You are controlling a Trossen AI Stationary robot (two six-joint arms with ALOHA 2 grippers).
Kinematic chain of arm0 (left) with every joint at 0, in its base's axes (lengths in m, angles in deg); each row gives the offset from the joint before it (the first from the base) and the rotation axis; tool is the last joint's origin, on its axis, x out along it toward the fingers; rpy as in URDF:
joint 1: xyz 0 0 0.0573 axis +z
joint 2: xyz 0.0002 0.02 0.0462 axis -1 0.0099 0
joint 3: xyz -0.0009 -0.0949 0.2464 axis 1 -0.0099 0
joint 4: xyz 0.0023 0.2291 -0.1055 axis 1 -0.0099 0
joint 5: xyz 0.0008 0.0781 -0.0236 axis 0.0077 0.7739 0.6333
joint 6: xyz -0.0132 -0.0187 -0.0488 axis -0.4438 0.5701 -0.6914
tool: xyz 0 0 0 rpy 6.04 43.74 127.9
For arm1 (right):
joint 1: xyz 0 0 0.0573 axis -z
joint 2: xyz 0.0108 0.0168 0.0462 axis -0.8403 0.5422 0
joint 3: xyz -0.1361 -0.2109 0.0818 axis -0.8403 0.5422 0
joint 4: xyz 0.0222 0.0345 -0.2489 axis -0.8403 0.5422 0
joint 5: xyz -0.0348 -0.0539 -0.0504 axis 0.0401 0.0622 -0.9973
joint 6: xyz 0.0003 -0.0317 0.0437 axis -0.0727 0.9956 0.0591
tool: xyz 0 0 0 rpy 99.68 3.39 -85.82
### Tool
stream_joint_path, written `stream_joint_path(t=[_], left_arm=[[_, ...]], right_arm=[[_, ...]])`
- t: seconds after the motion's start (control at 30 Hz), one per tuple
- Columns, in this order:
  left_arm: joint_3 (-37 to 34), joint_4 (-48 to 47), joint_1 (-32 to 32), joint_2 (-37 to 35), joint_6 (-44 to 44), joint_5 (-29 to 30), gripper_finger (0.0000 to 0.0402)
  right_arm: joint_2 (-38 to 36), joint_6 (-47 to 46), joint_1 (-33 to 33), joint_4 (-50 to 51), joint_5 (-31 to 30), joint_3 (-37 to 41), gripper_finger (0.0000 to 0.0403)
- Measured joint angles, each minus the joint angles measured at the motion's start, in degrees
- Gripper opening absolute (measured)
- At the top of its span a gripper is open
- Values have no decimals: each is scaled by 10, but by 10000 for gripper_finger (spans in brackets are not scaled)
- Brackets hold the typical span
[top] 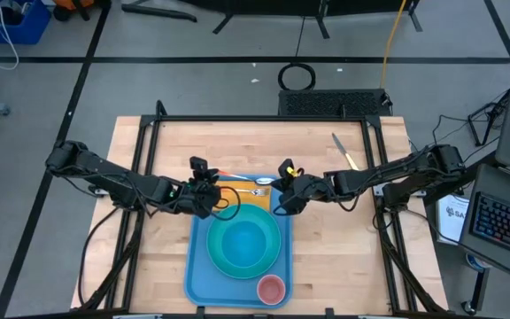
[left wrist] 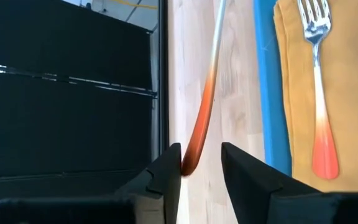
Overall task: Set up tray
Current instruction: Put the orange spoon on top of the orange napkin to the bottom of the orange fork
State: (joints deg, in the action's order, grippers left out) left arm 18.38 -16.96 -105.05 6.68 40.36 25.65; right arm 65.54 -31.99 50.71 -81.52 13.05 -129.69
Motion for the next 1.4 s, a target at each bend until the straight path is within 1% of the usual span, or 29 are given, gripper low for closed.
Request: stream_joint_path(t=[0.2,0.27,0.37,0.47,0.7,0.77,0.93,1.13,1.2,1.4], left_arm=[[0,-30,-2,-9,-19,-6,120],[0,-53,-2,-11,-28,-14,120],[0,-80,-2,-18,-55,-14,120],[0,-114,-2,-27,-84,-32,120],[0,-134,-2,-52,-166,-32,120],[0,-137,-2,-66,-181,-31,120],[0,-138,-1,-113,-204,-31,120],[0,-134,1,-168,-228,-61,120],[0,-134,2,-179,-232,-69,120],[0,-139,2,-202,-227,-74,120]], right_arm=[[0,10,0,13,1,0,1],[0,14,0,15,2,0,1],[0,22,0,20,1,0,1],[0,24,0,22,8,0,1],[11,53,0,31,17,0,1],[21,58,1,25,19,-3,1],[49,90,1,50,17,-2,1],[89,99,0,74,17,-28,1],[105,100,-3,75,29,-35,1],[141,99,-4,93,32,-43,0]])
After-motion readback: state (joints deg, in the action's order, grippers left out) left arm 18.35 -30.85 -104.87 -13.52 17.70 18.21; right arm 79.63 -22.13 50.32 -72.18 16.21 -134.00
